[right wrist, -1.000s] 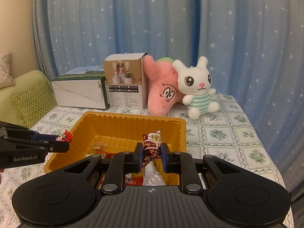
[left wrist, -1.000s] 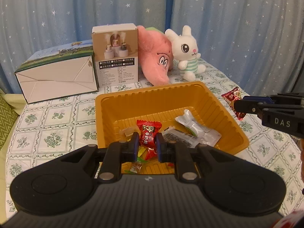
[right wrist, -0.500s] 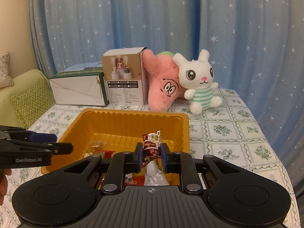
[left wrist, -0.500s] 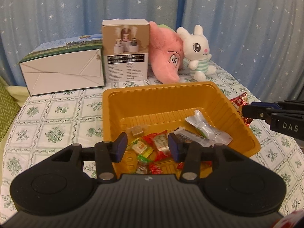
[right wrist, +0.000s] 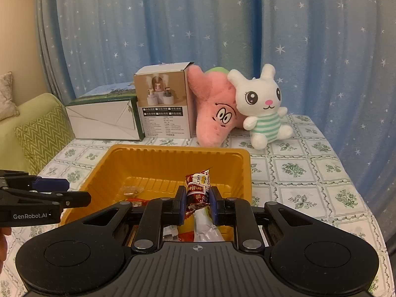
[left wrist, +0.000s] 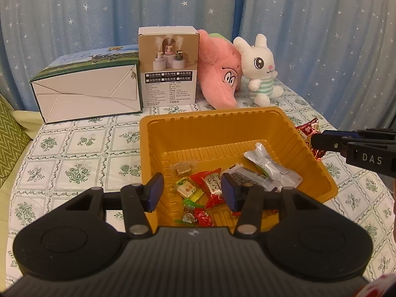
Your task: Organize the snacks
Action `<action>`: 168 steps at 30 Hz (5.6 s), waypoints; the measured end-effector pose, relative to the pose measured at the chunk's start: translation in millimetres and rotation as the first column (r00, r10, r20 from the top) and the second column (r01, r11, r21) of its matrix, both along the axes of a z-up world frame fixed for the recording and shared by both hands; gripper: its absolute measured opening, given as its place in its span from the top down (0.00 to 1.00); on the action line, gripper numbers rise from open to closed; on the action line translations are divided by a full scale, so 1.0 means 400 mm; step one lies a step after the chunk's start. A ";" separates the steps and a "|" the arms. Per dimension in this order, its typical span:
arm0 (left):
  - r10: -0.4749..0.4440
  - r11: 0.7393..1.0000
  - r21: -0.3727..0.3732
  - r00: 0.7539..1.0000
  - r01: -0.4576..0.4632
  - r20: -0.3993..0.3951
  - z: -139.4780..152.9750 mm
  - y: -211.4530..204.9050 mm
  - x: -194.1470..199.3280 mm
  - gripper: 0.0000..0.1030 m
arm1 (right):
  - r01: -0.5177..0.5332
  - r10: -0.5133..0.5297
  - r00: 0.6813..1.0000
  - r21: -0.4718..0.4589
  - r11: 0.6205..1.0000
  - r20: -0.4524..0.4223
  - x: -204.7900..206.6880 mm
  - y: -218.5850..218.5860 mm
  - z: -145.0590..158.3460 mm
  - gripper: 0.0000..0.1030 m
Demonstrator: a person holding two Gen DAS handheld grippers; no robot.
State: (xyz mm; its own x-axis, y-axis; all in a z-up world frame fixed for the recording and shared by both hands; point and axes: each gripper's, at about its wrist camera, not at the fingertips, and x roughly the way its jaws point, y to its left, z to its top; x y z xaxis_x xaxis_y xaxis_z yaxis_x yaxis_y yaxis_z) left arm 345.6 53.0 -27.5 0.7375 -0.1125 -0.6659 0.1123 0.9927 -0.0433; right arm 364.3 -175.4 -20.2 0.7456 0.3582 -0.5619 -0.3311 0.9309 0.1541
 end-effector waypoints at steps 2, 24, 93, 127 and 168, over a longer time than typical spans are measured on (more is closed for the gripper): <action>0.000 1.000 0.001 1.000 0.000 -0.001 0.000 0.000 0.000 0.54 | -0.002 0.002 1.000 -0.002 1.000 0.000 0.002 0.004 0.001 0.81; 0.025 0.999 -0.020 1.000 -0.025 0.015 0.003 0.010 -0.024 0.30 | 0.021 -0.015 0.999 0.110 0.994 -0.047 0.046 -0.019 0.003 0.36; 0.208 0.978 0.007 0.977 -0.208 -0.037 0.228 -0.155 -0.788 0.00 | 0.132 -0.123 0.976 0.040 0.990 -0.183 -0.759 -0.170 0.213 0.27; 0.188 0.982 0.000 0.981 -0.188 -0.038 0.227 -0.168 -0.792 0.00 | 0.113 -0.110 0.979 0.011 0.994 -0.170 -0.773 -0.150 0.211 0.26; 0.180 0.984 -0.001 0.983 -0.180 -0.041 0.220 -0.173 -0.794 0.00 | 0.113 -0.109 0.980 0.016 0.993 -0.168 -0.775 -0.152 0.211 0.26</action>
